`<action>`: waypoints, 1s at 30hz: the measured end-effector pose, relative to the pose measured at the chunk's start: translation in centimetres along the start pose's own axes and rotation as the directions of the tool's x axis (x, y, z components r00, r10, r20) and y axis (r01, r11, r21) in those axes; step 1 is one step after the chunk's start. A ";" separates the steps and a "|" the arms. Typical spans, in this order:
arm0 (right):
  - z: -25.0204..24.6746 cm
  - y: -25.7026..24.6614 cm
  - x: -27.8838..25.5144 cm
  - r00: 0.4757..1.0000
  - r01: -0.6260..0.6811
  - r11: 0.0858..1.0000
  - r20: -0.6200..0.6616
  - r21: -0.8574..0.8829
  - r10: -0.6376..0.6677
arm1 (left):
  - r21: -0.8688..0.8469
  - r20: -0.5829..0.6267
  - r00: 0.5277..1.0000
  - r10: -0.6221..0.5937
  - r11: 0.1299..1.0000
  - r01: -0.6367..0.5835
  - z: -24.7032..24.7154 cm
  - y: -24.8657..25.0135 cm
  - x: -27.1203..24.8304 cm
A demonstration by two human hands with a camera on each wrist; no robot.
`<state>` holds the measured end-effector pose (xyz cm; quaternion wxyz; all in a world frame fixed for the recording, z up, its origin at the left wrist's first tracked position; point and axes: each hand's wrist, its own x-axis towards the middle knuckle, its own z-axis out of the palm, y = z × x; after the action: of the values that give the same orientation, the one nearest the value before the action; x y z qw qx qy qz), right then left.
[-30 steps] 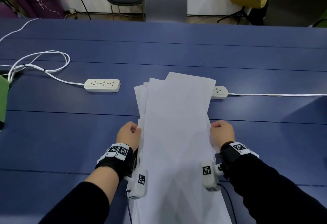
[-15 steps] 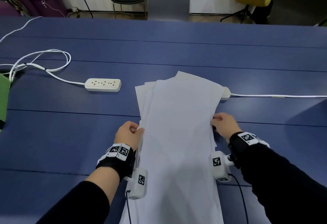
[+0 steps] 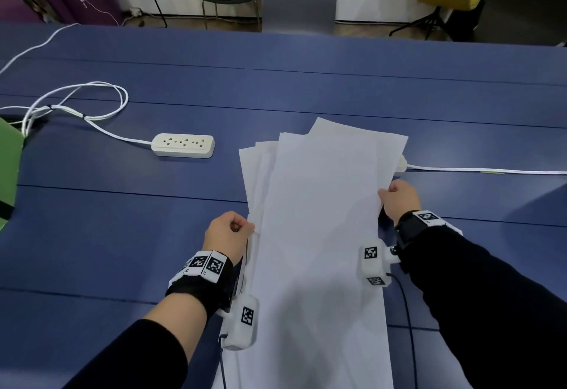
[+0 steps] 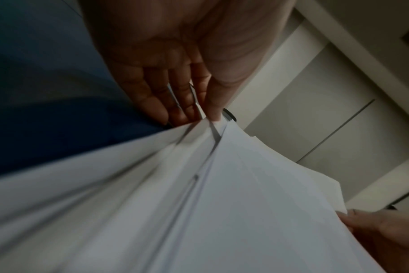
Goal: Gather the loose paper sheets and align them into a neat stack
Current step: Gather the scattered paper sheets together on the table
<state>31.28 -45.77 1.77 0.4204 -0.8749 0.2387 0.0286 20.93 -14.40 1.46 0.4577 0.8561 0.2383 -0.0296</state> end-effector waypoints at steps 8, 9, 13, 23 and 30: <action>-0.6 0.9 0.8 0.977 0.037 0.999 0.210 0.020 -0.040 | -0.091 0.056 0.998 -0.038 0.995 0.043 0.0 0.3 0.0; -0.5 0.4 0.4 0.969 0.050 0.999 0.241 0.001 -0.049 | -0.089 0.057 0.998 -0.041 0.995 0.046 0.1 0.4 0.0; 1.0 -0.6 -1.4 0.968 0.105 0.988 0.241 -0.116 -0.075 | -0.031 0.092 0.995 -0.025 0.999 0.028 0.1 1.0 -0.6; 0.6 4.5 -10.8 0.969 -0.236 0.972 0.082 0.011 0.235 | 0.117 0.307 0.930 -0.204 0.977 0.176 -0.1 -0.3 -3.7; 2.2 5.8 -17.5 0.989 -0.148 0.944 0.058 0.294 0.137 | 0.027 0.336 0.916 -0.218 0.975 0.222 0.5 0.5 -4.8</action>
<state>13.61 -40.28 0.54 0.5484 -0.7815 0.2951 0.0386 16.96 -16.91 2.87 0.4905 0.8035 0.2514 -0.2251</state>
